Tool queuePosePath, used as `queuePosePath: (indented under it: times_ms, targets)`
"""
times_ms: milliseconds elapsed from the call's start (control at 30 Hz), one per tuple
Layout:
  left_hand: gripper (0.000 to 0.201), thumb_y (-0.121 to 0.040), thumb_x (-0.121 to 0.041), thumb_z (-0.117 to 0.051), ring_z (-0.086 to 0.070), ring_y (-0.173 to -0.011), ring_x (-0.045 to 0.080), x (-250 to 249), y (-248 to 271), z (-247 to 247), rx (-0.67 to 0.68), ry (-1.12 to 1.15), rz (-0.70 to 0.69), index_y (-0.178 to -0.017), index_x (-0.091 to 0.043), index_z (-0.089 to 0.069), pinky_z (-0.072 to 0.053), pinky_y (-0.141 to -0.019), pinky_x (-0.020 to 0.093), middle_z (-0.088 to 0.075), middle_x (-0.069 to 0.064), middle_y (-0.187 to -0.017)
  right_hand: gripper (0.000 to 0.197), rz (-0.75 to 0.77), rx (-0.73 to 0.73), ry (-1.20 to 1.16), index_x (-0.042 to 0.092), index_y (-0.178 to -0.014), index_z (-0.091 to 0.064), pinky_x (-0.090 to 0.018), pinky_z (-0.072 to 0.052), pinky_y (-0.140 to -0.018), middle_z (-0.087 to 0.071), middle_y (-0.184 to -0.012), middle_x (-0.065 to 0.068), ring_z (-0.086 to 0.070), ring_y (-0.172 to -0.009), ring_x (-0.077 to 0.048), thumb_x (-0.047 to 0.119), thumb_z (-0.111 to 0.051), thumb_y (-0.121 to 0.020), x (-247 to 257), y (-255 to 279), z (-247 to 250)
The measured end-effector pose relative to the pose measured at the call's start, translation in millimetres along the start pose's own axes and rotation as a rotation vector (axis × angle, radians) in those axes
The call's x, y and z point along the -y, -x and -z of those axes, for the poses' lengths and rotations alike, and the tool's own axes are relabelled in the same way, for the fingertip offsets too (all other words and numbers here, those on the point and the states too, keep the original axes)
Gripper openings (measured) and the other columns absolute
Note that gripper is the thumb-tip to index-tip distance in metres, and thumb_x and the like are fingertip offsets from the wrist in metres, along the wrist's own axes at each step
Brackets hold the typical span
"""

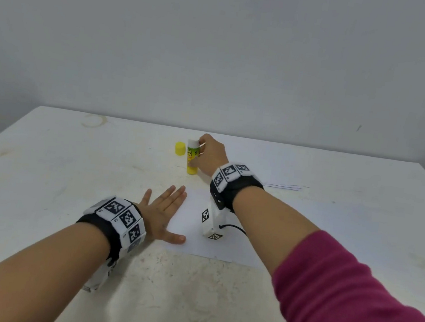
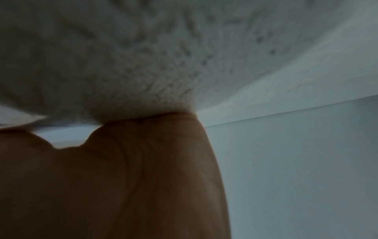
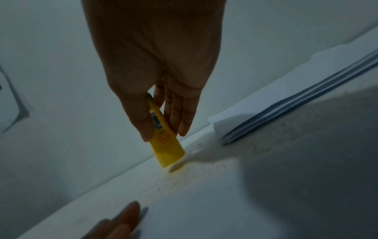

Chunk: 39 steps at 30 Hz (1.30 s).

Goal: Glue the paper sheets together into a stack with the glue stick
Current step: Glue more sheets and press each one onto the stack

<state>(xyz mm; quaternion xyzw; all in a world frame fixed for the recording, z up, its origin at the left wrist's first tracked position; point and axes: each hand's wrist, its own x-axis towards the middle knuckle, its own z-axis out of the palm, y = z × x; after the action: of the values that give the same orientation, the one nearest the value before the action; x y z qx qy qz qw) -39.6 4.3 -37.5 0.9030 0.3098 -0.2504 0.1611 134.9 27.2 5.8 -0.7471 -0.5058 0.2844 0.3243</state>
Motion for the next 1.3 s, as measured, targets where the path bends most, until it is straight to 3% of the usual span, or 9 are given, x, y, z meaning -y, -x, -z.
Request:
queuePosePath:
  times_ms: [267, 367, 500, 600, 667, 733, 867, 1000, 1300]
  targets:
    - [0.16, -0.012, -0.103, 0.008, 0.03, -0.141, 0.013, 0, 2, 5, 0.028, 0.035, -0.018, -0.145, -0.017, 0.03, 0.015, -0.112, 0.054, 0.042, -0.01, -0.145, 0.051, 0.059, 0.024, 0.15, 0.005, -0.118, -0.045, -0.028, -0.041, -0.07, -0.058, -0.117, -0.016, -0.052, -0.086, -0.021, 0.009, -0.074, -0.077, -2, -11, -12]
    - [0.162, -0.011, -0.105, -0.001, 0.03, -0.14, 0.009, -3, 4, 9, 0.062, 0.043, 0.002, -0.146, -0.02, 0.029, 0.018, -0.111, 0.052, 0.044, -0.017, -0.135, 0.064, 0.051, 0.057, 0.168, 0.005, -0.129, -0.043, -0.028, -0.043, -0.081, -0.053, -0.128, -0.012, -0.054, -0.106, -0.023, 0.012, -0.078, -0.076, 1, -2, -6]
    - [0.132, -0.065, -0.089, -0.045, 0.031, -0.14, 0.013, -7, 8, 11, 0.078, 0.008, 0.043, -0.146, -0.016, 0.029, 0.017, -0.112, 0.052, 0.041, -0.007, -0.148, 0.057, 0.11, 0.054, 0.124, 0.01, -0.135, -0.042, -0.021, -0.035, -0.092, -0.048, -0.138, -0.006, -0.047, -0.125, -0.019, 0.019, -0.069, -0.086, -2, 37, 22]
    - [0.148, -0.039, -0.105, -0.019, 0.032, -0.14, 0.014, -7, 10, 11, 0.078, -0.011, 0.016, -0.144, -0.014, 0.031, 0.016, -0.111, 0.054, 0.046, -0.008, -0.14, 0.057, 0.115, 0.104, 0.264, 0.014, -0.136, -0.043, -0.02, -0.031, -0.093, -0.045, -0.143, -0.001, -0.043, -0.128, -0.017, 0.03, -0.068, -0.087, -22, 78, 66]
    - [0.163, -0.012, -0.105, 0.001, 0.033, -0.139, 0.014, -7, 9, 11, 0.086, -0.028, 0.004, -0.144, -0.015, 0.032, 0.016, -0.111, 0.054, 0.047, -0.009, -0.138, 0.071, 0.007, 0.209, 0.444, 0.013, -0.144, -0.034, -0.022, -0.028, -0.101, -0.034, -0.15, -0.004, -0.033, -0.136, -0.019, 0.039, -0.067, -0.086, -42, 104, 101]
    - [0.163, -0.01, -0.103, 0.005, 0.034, -0.139, 0.014, -6, 9, 11, 0.076, -0.044, 0.003, -0.144, -0.014, 0.032, 0.016, -0.112, 0.054, 0.046, -0.007, -0.142, 0.096, -0.185, 0.4, 0.679, 0.009, -0.151, -0.017, -0.031, -0.017, -0.113, -0.015, -0.158, -0.009, -0.011, -0.146, -0.023, 0.053, -0.066, -0.082, -71, 125, 127]
    - [0.158, -0.015, -0.101, 0.015, 0.041, -0.128, 0.012, -7, 10, 12, 0.034, -0.155, -0.013, -0.144, -0.009, 0.031, 0.015, -0.113, 0.05, 0.046, -0.003, -0.136, 0.158, -0.441, 0.55, 0.827, 0.01, -0.151, 0.009, -0.054, -0.01, -0.118, 0.012, -0.158, -0.016, 0.015, -0.146, -0.033, 0.092, -0.058, -0.034, -129, 151, 139]
    - [0.158, -0.02, -0.102, 0.012, 0.036, -0.135, 0.014, -8, 12, 13, 0.031, -0.16, -0.021, -0.145, -0.007, 0.028, 0.01, -0.115, 0.049, 0.043, 0.001, -0.142, 0.127, -0.429, 0.472, 0.717, 0.014, -0.149, 0.02, -0.046, -0.009, -0.119, 0.025, -0.156, -0.011, 0.015, -0.146, -0.026, 0.058, -0.071, -0.073, -147, 164, 137]
    - [0.155, -0.027, -0.102, 0.006, 0.028, -0.142, 0.02, -33, 10, 9, 0.001, -0.111, -0.023, -0.146, -0.004, 0.024, 0.005, -0.117, 0.049, 0.033, 0.008, -0.153, 0.061, -0.272, 0.2, 0.416, 0.016, -0.151, -0.022, -0.028, -0.031, -0.103, -0.033, -0.153, -0.005, -0.037, -0.136, -0.023, 0.041, -0.043, -0.1, -87, 166, 130]
